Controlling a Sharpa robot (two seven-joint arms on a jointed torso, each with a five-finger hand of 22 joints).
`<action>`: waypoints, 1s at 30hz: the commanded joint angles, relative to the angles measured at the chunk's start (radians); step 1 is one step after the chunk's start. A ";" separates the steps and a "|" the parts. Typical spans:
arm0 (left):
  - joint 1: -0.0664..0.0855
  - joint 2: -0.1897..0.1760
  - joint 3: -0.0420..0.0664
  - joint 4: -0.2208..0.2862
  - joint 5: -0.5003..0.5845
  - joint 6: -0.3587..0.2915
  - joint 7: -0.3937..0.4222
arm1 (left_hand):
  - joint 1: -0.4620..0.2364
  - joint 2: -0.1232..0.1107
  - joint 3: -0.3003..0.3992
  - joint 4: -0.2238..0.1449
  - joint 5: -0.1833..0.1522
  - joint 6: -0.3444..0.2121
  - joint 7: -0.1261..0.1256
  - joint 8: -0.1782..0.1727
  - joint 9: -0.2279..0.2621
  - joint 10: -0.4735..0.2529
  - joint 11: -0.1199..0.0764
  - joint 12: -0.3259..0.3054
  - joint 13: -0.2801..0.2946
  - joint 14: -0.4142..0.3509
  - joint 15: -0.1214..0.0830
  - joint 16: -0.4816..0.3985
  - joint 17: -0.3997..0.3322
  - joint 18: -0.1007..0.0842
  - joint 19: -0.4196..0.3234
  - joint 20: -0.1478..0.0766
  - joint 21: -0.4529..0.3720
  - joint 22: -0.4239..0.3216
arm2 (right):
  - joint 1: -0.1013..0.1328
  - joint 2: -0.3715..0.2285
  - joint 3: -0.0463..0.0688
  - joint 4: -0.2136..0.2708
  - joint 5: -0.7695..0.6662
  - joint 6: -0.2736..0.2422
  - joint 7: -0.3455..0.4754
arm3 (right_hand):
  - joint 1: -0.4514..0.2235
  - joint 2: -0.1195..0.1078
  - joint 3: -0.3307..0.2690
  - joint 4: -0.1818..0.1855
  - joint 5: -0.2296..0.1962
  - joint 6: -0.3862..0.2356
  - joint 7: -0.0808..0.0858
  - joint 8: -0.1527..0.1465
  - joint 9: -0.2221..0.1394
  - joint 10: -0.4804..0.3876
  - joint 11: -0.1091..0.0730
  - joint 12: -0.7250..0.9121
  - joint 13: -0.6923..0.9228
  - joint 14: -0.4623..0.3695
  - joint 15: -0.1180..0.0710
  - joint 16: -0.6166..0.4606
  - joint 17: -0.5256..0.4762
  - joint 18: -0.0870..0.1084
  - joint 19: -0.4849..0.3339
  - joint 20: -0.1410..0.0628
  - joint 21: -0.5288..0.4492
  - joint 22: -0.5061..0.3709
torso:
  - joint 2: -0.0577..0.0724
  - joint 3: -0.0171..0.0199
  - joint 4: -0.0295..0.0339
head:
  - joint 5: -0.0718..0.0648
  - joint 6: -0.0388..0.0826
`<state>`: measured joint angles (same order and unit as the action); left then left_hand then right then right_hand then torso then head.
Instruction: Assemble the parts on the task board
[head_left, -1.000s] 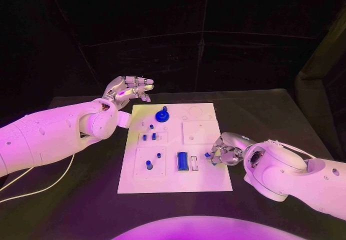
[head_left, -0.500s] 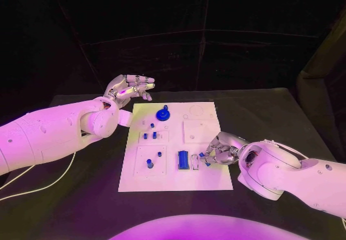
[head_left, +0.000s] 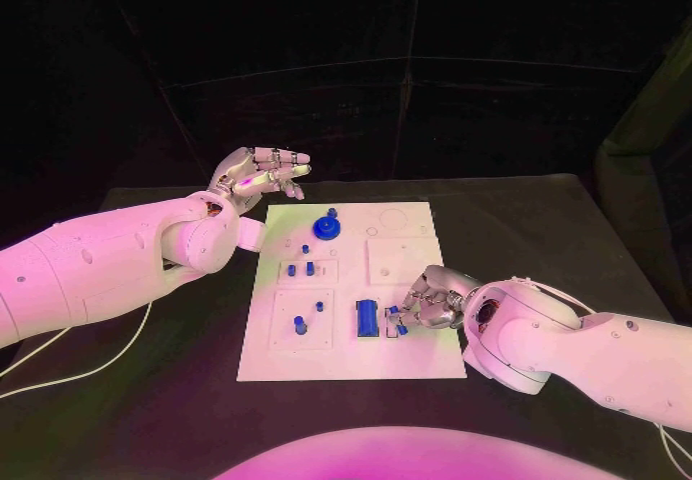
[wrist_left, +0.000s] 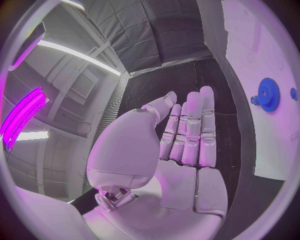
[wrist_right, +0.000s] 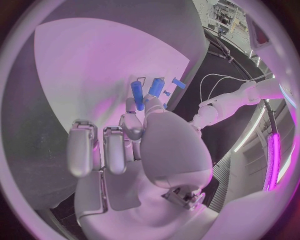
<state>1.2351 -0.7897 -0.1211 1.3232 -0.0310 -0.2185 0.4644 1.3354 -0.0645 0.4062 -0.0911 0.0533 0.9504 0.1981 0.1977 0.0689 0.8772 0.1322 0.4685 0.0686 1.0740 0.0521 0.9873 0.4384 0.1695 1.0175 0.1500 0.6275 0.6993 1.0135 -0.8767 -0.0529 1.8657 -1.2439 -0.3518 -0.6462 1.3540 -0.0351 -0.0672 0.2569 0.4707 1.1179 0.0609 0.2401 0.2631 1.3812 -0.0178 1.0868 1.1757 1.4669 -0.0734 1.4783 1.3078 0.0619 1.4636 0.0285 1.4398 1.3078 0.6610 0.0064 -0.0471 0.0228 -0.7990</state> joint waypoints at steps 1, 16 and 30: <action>0.002 0.000 0.001 0.002 0.002 0.014 -0.001 | -0.004 0.003 -0.002 -0.003 0.004 -0.006 -0.003 0.006 -0.001 -0.005 0.001 0.003 -0.001 -0.005 -0.002 0.005 -0.002 0.013 -0.004 -0.001 -0.005 -0.001 | 0.002 0.007 0.000 -0.005 0.012 0.022 -0.018 | -0.009 0.001 0.001 0.007 0.005 0.006 0.000 -0.003 0.002 0.008 0.001 0.003 0.001 0.074 -0.009 0.004 0.112 -0.014 0.022 -0.001 0.006 0.037 | 0.000 0.0002 -0.0003 | 0.000 -0.001; 0.002 0.001 0.001 0.003 0.002 0.021 -0.009 | -0.001 0.002 -0.002 -0.007 0.004 -0.008 -0.002 0.007 -0.001 -0.008 0.002 0.005 -0.001 -0.007 -0.002 0.006 -0.004 0.013 -0.005 -0.001 -0.005 -0.001 | 0.002 0.038 0.000 -0.031 0.000 0.071 -0.032 | -0.036 0.007 -0.003 0.026 0.015 0.028 -0.008 0.000 0.009 0.009 -0.005 -0.014 -0.009 0.072 -0.013 0.000 0.108 -0.013 0.020 -0.004 0.003 0.033 | 0.000 0.0000 0.0008 | 0.000 -0.002; 0.002 0.002 0.001 0.002 0.002 0.021 -0.011 | -0.001 0.002 -0.002 -0.007 0.004 -0.008 -0.002 0.007 -0.001 -0.008 0.002 0.005 -0.001 -0.007 -0.002 0.006 -0.004 0.013 -0.005 -0.001 -0.005 -0.001 | 0.002 0.050 0.000 -0.039 -0.017 0.071 -0.035 | -0.128 0.008 -0.048 0.029 -0.054 0.034 -0.005 -0.004 0.014 0.014 -0.001 -0.019 -0.008 0.071 -0.011 -0.002 0.106 -0.013 0.018 -0.003 0.001 0.030 | 0.000 0.0005 0.0001 | 0.001 -0.002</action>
<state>1.2353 -0.7885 -0.1212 1.3240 -0.0310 -0.2091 0.4524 1.3354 -0.0645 0.4062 -0.0911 0.0533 0.9504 0.1981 0.1977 0.0689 0.8772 0.1322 0.4685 0.0686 1.0739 0.0521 0.9873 0.4359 0.1695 1.0175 0.1500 0.6275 0.6994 1.0147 -0.8288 -0.0526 1.8247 -1.2477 -0.2867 -0.6823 1.2498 -0.0292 -0.1036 0.2871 0.4390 1.1456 0.0561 0.2403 0.2751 1.3886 -0.0176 1.0720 1.1681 1.4669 -0.0807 1.4780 1.3076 0.0619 1.4636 0.0286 1.4398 1.3076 0.6605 0.0068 -0.0472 0.0256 -0.8021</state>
